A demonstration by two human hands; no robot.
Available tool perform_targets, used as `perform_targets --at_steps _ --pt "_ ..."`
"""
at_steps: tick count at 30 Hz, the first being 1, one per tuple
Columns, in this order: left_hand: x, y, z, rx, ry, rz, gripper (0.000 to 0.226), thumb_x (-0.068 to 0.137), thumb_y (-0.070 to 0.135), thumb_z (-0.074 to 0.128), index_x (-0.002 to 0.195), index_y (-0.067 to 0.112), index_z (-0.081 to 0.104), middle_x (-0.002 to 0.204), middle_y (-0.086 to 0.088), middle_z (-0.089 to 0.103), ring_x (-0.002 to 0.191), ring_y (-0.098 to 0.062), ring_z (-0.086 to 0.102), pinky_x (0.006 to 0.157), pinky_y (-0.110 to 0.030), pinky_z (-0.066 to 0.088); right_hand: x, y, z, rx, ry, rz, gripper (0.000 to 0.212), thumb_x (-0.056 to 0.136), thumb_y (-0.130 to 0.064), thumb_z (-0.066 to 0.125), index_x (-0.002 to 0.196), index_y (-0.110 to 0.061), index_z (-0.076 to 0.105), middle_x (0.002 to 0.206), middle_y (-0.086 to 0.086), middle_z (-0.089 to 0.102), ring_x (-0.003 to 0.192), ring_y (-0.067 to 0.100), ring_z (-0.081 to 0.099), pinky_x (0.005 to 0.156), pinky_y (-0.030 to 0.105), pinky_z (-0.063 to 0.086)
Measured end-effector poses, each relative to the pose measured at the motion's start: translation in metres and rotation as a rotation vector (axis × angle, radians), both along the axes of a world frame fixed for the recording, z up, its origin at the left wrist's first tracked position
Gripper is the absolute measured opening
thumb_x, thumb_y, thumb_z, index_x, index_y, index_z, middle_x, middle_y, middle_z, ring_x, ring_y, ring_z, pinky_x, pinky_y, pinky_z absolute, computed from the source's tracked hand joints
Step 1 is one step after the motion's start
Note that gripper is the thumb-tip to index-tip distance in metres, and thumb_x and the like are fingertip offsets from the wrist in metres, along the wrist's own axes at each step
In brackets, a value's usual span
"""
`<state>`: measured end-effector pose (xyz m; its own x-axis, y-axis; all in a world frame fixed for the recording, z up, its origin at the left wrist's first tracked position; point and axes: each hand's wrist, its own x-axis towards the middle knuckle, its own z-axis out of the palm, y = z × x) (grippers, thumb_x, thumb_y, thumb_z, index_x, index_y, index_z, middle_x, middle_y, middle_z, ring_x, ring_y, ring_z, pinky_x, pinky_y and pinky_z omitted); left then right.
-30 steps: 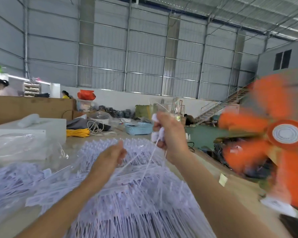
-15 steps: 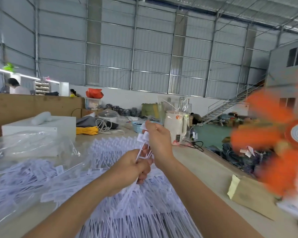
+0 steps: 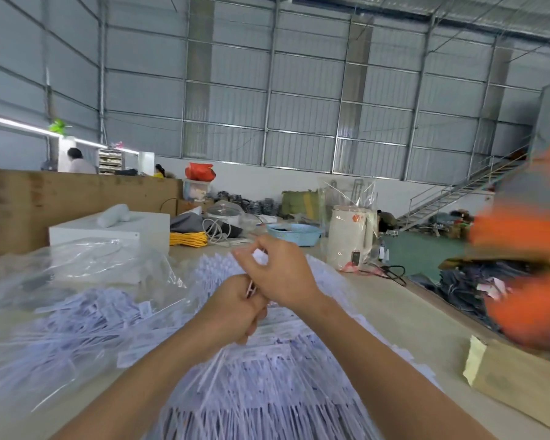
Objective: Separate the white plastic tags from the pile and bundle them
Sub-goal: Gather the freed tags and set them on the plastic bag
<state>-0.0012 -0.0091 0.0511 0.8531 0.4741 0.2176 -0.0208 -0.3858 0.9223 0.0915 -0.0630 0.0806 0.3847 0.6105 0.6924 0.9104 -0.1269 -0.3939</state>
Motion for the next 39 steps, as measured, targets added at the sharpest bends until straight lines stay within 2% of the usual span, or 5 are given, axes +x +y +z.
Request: perform_targets --at_steps 12,23,27,30,39 --pt "-0.101 0.087 0.003 0.63 0.135 0.365 0.039 0.097 0.008 0.043 0.058 0.012 0.042 0.066 -0.009 0.048 0.054 -0.013 0.037 0.056 -0.028 0.032 -0.037 0.098 0.001 -0.05 0.513 0.341 0.044 0.092 -0.048 0.052 0.06 -0.019 0.045 0.051 -0.008 0.042 0.039 0.008 0.046 0.041 0.024 0.045" --pt "-0.141 0.212 -0.032 0.524 0.519 0.597 0.022 0.086 -0.001 0.045 0.074 0.002 0.063 0.077 -0.006 0.055 0.067 -0.014 0.054 0.072 -0.025 0.047 -0.043 0.173 -0.046 -0.4 -0.561 -0.151 0.021 0.091 -0.027 0.052 0.105 -0.031 0.067 0.143 0.008 0.027 0.13 0.033 0.025 0.099 0.046 0.028" --pt "-0.107 0.214 -0.047 0.542 0.538 0.521 0.039 0.087 -0.001 0.047 0.122 0.005 0.063 0.126 -0.004 0.061 0.114 -0.018 0.057 0.095 -0.021 0.043 -0.031 0.177 -0.042 -0.654 -0.223 -0.219 0.036 0.091 -0.022 0.052 0.127 -0.024 0.053 0.145 0.011 0.021 0.124 0.032 0.04 0.091 0.042 0.04" --pt "-0.087 0.218 -0.06 0.654 0.601 0.565 0.023 0.088 -0.002 0.043 0.098 0.002 0.063 0.097 -0.007 0.06 0.109 -0.026 0.056 0.099 -0.028 0.042 -0.025 0.179 -0.044 -0.58 -0.103 -0.146 0.041 0.088 -0.008 0.055 0.128 -0.008 0.042 0.138 0.009 0.031 0.101 0.025 0.059 0.07 0.031 0.047" --pt "-0.075 0.204 -0.076 1.086 1.063 0.728 0.043 0.09 0.019 0.046 0.133 0.014 0.043 0.137 -0.014 0.04 0.129 -0.032 0.034 0.105 -0.047 0.029 -0.025 0.17 -0.049 -0.542 -0.148 -0.061 0.063 0.08 0.001 0.06 0.136 -0.018 0.038 0.137 0.007 0.026 0.09 0.027 0.06 0.061 0.031 0.045"
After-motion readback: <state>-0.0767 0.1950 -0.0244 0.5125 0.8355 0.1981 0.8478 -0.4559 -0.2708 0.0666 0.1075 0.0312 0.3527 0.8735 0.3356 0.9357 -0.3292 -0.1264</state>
